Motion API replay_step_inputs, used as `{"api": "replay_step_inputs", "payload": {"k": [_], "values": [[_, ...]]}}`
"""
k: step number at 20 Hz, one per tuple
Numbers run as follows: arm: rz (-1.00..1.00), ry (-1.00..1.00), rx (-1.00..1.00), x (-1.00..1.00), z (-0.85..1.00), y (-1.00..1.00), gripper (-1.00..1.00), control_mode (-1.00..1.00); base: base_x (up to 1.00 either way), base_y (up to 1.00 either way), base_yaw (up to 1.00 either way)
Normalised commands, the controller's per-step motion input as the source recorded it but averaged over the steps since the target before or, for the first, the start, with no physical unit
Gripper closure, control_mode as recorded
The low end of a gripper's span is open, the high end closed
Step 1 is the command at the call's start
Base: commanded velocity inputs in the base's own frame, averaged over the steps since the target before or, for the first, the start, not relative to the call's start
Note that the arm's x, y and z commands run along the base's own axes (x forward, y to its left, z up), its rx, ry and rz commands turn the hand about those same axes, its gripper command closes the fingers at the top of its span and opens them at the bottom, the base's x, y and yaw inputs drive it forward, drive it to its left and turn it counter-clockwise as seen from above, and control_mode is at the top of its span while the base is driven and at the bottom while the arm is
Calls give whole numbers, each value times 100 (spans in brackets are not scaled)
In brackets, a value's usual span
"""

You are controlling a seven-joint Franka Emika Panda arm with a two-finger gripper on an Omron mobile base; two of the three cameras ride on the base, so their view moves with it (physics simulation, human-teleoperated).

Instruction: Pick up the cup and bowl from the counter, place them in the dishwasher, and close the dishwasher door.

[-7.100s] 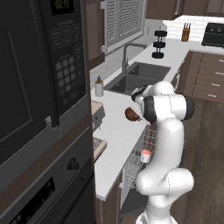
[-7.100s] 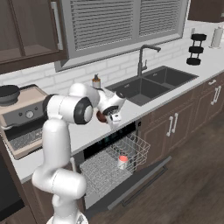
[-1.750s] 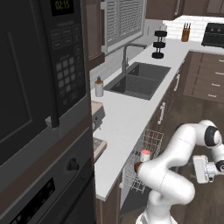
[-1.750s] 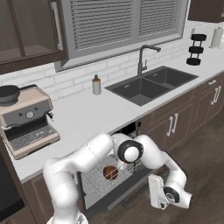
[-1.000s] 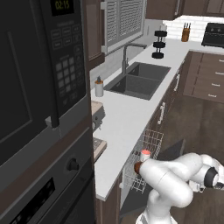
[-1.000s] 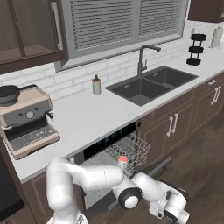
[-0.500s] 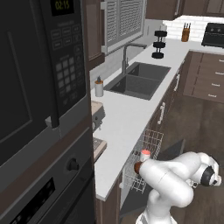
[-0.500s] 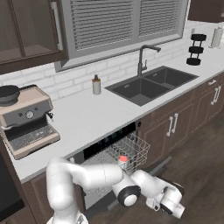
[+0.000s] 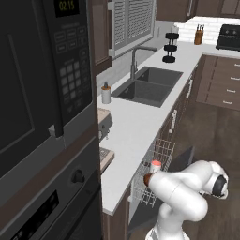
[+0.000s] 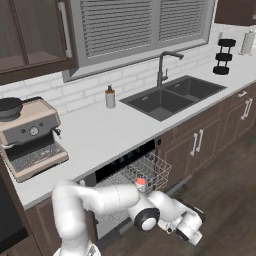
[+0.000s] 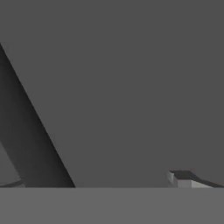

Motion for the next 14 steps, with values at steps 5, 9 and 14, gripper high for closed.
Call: {"api": "replay_step_inputs", "payload": {"k": [5, 9, 14], "values": [[0, 0, 32, 98, 53, 100, -100, -100, 0, 0, 0], [0, 0, 24, 100, 54, 100, -100, -100, 0, 0, 0], [0, 0, 15, 100, 45, 100, -100, -100, 0, 0, 0]]}}
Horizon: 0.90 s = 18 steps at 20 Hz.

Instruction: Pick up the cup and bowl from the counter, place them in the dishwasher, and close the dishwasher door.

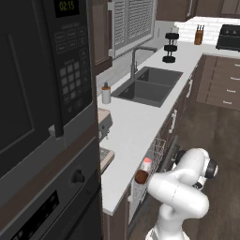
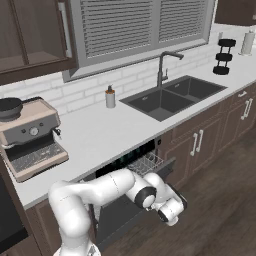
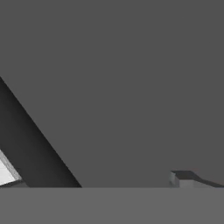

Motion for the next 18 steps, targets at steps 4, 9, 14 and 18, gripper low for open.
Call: {"api": "replay_step_inputs", "payload": {"k": [4, 9, 14, 18], "values": [[0, 0, 8, 97, 24, 100, -100, -100, 0, 0, 0], [0, 2, 6, 85, 2, 100, -100, -100, 0, 0, 0], [0, 5, 3, 74, 0, 100, -100, -100, 0, 0, 0], [0, 7, 0, 65, 0, 100, -100, -100, 0, 0, 0]]}}
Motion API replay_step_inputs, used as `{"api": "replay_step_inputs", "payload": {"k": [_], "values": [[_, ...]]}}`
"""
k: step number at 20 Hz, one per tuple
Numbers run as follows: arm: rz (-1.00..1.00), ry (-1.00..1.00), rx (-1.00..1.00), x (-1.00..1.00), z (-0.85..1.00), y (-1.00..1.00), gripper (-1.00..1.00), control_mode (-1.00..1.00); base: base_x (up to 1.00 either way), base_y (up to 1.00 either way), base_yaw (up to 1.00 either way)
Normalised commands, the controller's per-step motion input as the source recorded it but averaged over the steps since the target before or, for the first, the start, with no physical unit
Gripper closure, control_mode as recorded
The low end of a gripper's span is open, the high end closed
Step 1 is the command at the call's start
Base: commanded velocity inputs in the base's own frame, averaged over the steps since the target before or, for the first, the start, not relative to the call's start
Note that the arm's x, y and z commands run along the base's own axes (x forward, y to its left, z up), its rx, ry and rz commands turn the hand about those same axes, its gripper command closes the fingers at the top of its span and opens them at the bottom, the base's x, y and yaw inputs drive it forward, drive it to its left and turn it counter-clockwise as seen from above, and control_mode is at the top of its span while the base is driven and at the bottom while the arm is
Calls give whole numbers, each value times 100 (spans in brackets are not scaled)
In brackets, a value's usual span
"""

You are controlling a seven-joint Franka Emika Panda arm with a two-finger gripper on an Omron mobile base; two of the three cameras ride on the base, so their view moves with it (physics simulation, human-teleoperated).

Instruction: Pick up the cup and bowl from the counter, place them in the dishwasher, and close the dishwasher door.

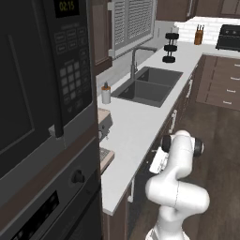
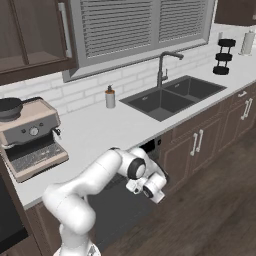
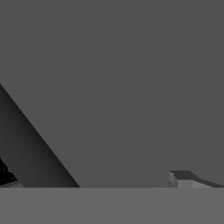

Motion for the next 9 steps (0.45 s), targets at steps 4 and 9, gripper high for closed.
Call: {"api": "replay_step_inputs", "payload": {"k": [4, 9], "values": [[0, 6, 0, 53, 0, 100, -100, -100, 0, 0, 0], [0, 4, 0, 29, 0, 91, -100, -100, 0, 0, 0]]}}
